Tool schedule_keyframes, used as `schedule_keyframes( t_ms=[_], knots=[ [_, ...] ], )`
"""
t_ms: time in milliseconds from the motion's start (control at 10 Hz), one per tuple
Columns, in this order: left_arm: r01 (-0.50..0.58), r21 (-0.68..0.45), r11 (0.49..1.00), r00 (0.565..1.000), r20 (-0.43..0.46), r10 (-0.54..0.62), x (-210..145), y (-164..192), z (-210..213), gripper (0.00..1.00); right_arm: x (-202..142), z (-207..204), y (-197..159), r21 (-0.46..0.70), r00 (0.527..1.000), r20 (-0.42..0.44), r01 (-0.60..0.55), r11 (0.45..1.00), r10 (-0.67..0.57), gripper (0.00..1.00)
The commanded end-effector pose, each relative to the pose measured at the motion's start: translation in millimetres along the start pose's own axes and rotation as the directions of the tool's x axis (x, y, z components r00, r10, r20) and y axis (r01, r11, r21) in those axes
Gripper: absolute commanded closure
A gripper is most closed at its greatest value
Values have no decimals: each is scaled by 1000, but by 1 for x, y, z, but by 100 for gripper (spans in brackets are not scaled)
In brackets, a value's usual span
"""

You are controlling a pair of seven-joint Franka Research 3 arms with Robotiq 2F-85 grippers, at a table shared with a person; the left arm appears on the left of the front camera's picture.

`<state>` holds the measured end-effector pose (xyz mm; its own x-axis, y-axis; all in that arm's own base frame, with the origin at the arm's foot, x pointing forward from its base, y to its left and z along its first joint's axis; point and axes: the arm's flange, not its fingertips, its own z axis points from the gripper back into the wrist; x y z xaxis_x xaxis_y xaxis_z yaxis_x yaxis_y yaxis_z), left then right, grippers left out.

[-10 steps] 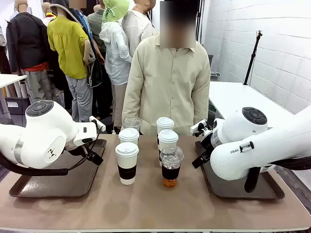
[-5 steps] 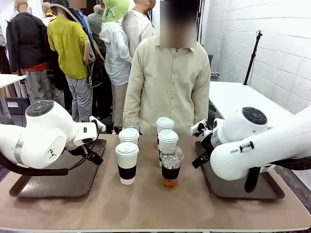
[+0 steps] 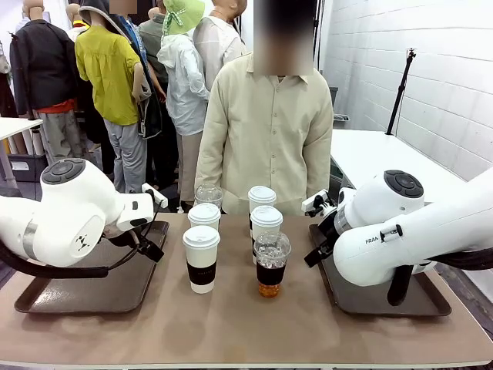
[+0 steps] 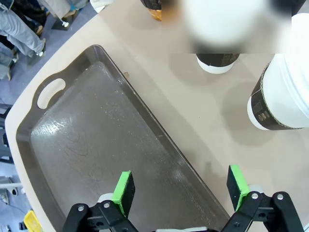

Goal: Distribute the coffee onto the tray.
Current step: Pick up one iced Americano and place it on the right Handle tray.

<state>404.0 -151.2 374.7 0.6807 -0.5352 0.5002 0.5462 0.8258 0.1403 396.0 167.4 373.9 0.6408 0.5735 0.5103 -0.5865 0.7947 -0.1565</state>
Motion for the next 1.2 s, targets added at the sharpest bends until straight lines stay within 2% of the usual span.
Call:
schedule_keyframes(
  t_ms=[0,700,1100],
  knots=[
    [14,23,1000,1000,-4,-13,10,1,21,0,3,13,-5,10,1000,12,9,1000,-9,0],
    [11,14,1000,999,-48,-10,36,-7,91,0,25,88,-2,46,1000,-4,-25,999,25,0],
    [26,-1,1000,996,-82,-26,38,-14,103,0,22,102,-1,80,998,-12,-53,995,54,0]
  ],
)
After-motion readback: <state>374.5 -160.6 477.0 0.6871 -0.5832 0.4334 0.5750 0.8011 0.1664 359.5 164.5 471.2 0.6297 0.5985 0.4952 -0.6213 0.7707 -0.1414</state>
